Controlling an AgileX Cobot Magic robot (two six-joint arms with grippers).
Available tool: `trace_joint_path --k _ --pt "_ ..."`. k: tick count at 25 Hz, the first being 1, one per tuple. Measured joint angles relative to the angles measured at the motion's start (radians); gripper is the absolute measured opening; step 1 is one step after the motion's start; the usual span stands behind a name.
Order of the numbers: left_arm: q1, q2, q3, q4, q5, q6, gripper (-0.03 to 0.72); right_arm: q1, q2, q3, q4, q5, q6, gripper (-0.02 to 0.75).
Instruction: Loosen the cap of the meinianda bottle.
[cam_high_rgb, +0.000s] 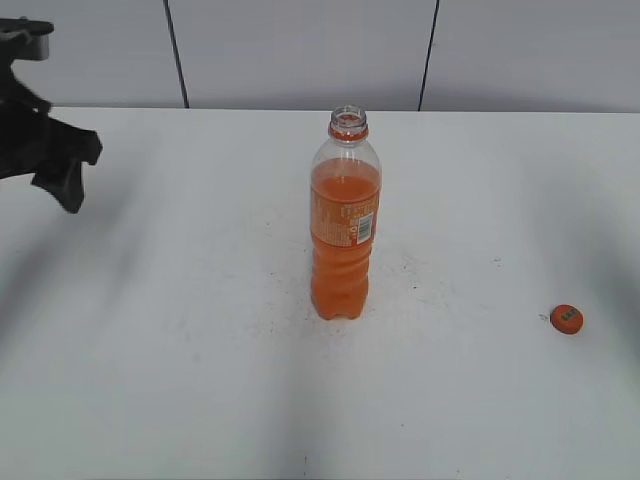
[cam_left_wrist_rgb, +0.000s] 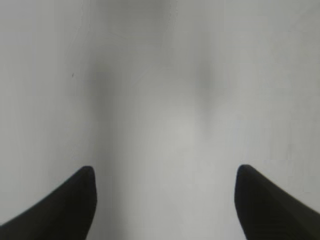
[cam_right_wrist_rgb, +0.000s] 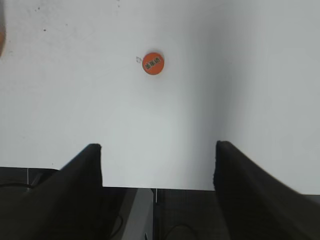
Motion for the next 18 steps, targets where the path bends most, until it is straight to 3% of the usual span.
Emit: trace_joint_path --k 5,9,18 --pt "0.015 -0.005 -0.003 -0.01 0.166 0.011 0.479 0.0 -0.005 0.0 -0.016 0.015 0.004 0.522" --pt "0.015 -0.068 0.001 -0.013 0.185 0.025 0.408 0.0 -0.032 0.023 -0.017 0.014 0.017 0.522" --pt "0.015 -0.494 0.172 0.004 0.191 0.074 0.302 0.0 -0.333 0.285 -0.045 0.017 0.049 0.522"
